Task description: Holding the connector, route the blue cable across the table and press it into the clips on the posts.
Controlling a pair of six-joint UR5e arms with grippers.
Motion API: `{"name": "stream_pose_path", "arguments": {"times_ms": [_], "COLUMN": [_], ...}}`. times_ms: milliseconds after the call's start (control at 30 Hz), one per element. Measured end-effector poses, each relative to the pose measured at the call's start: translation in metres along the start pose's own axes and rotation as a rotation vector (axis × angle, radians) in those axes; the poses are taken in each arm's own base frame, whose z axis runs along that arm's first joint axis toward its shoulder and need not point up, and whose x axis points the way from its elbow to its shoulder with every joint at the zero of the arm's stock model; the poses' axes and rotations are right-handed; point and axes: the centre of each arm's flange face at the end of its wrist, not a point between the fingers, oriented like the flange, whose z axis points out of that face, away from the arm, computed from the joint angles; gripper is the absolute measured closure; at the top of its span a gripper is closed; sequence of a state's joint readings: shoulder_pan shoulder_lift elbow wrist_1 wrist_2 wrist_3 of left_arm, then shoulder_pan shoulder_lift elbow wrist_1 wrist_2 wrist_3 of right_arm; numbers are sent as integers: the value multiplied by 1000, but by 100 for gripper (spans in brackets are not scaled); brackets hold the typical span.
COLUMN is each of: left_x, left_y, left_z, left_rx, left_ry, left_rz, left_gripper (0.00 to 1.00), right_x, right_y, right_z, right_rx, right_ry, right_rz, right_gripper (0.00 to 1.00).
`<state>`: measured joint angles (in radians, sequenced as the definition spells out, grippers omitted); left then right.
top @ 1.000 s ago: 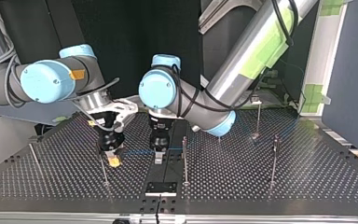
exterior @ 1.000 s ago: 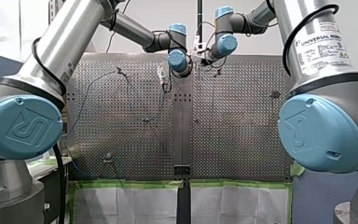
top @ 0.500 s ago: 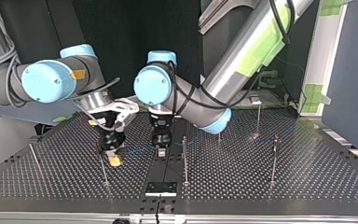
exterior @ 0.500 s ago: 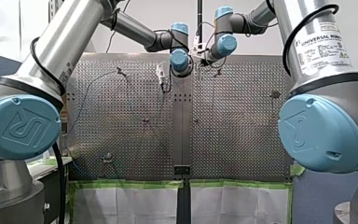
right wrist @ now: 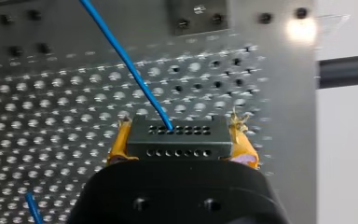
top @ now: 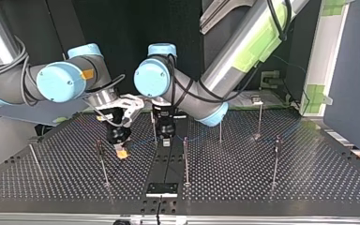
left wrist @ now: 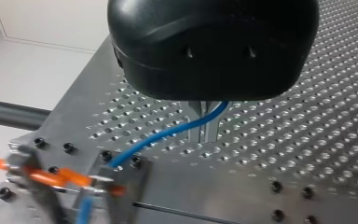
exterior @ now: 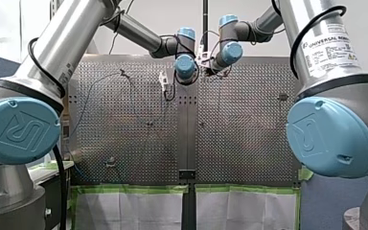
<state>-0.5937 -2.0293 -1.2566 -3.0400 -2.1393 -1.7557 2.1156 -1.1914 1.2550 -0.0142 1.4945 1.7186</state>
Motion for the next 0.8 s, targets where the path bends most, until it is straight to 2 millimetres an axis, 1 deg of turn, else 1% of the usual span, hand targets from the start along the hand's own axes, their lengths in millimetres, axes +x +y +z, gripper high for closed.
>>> {"name": "stream_pose_path", "arguments": {"times_ms": [367,533,800], "left_x": [35,54,79], "left_y": [3,6,13], "left_z": [-12,-18,-24], "left_rx": [14,19,27], "left_ry": [2,4,5], "left_rz": [-19,-25,-30], "left_gripper": [100,100,100], "right_x": [-32,-50,-76], "right_y": [3,3,15], "right_z": [1,0,-4], "right_rx": [-8,-12,-29], "right_ry": [-55,-85,-127], "right_rz": [-7,-13,-52], "right_gripper": [100,100,100]}}
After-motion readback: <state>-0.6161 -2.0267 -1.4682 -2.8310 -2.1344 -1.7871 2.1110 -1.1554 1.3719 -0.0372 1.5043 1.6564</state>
